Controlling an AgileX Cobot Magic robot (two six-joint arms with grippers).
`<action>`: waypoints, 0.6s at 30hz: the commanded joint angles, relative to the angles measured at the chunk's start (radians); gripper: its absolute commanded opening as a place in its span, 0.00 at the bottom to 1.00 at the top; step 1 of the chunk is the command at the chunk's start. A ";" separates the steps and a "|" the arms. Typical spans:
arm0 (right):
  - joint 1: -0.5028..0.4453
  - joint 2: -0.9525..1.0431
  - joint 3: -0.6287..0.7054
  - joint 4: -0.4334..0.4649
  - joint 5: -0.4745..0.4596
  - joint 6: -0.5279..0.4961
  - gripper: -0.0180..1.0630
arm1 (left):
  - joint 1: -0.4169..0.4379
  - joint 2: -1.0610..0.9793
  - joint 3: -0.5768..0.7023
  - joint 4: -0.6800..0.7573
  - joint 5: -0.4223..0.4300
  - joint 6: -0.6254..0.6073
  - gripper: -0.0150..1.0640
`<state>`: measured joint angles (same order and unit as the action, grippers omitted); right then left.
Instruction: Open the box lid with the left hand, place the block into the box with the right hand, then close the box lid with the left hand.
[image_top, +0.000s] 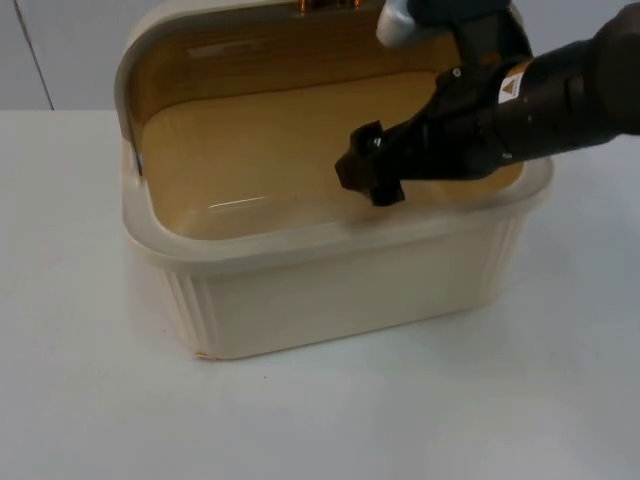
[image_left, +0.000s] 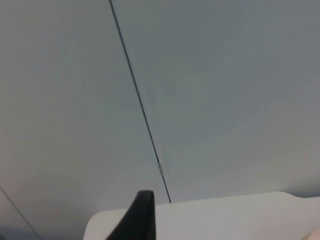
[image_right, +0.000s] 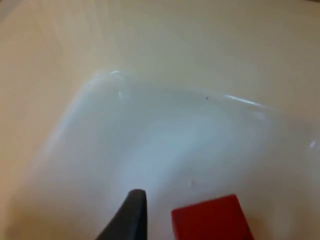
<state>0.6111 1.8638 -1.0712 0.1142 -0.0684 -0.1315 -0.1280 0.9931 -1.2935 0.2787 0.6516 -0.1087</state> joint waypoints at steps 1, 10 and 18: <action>0.004 -0.037 -0.006 0.002 0.049 0.005 0.98 | -0.006 -0.008 0.003 0.006 0.002 -0.001 0.99; 0.004 -0.267 -0.006 -0.008 0.291 0.008 0.98 | -0.006 -0.008 0.003 0.006 0.008 -0.001 0.99; 0.001 -0.437 -0.025 -0.016 0.329 0.008 0.98 | -0.006 -0.008 0.003 0.006 0.008 -0.001 0.99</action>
<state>0.6111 1.4603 -1.0822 0.1063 0.2493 -0.1274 -0.1280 0.9931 -1.2935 0.2807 0.6592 -0.1087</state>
